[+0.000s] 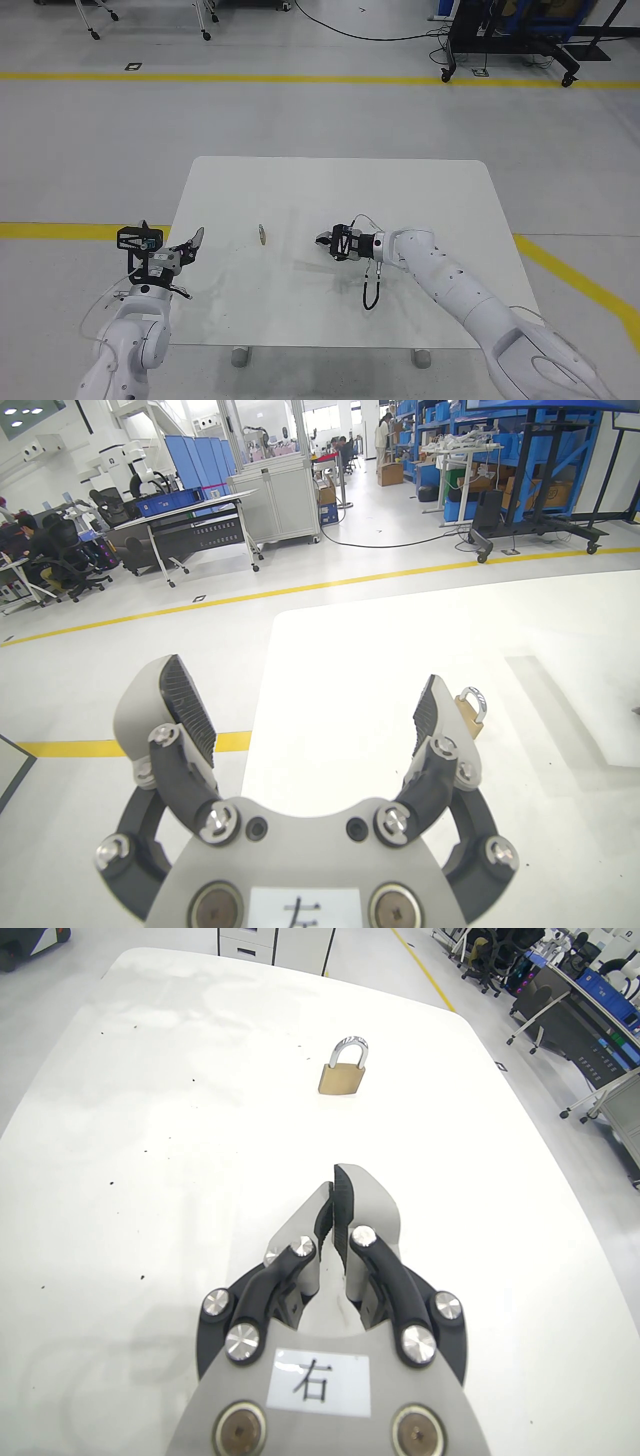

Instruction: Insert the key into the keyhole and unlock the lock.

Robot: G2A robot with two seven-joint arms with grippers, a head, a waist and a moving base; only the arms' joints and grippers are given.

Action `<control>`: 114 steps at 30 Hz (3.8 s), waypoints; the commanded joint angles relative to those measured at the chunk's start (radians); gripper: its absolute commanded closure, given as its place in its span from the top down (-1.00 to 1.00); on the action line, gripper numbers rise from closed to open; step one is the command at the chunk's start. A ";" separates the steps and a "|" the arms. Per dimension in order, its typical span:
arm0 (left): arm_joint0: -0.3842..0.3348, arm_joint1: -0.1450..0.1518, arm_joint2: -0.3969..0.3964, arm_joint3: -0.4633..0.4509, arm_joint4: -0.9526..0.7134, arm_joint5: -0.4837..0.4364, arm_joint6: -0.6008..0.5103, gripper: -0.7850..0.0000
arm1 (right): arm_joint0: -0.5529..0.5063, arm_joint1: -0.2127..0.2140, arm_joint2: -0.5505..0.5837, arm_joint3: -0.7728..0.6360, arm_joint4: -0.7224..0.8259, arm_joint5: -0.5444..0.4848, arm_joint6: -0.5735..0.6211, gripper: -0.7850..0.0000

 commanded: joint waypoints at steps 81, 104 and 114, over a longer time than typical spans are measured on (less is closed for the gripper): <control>-0.599 -0.118 0.482 0.382 0.134 -0.057 -0.083 1.00 | -0.026 0.025 0.061 0.161 0.092 0.096 -0.421 -1.00; -0.531 -0.143 0.435 0.474 -0.464 -0.397 0.145 1.00 | -0.136 0.013 0.192 -0.020 0.633 -0.116 -0.245 -1.00; -0.528 -0.157 0.415 0.471 -1.109 -0.507 -0.160 1.00 | -0.156 -0.010 0.206 -0.004 1.012 -0.301 -0.096 -1.00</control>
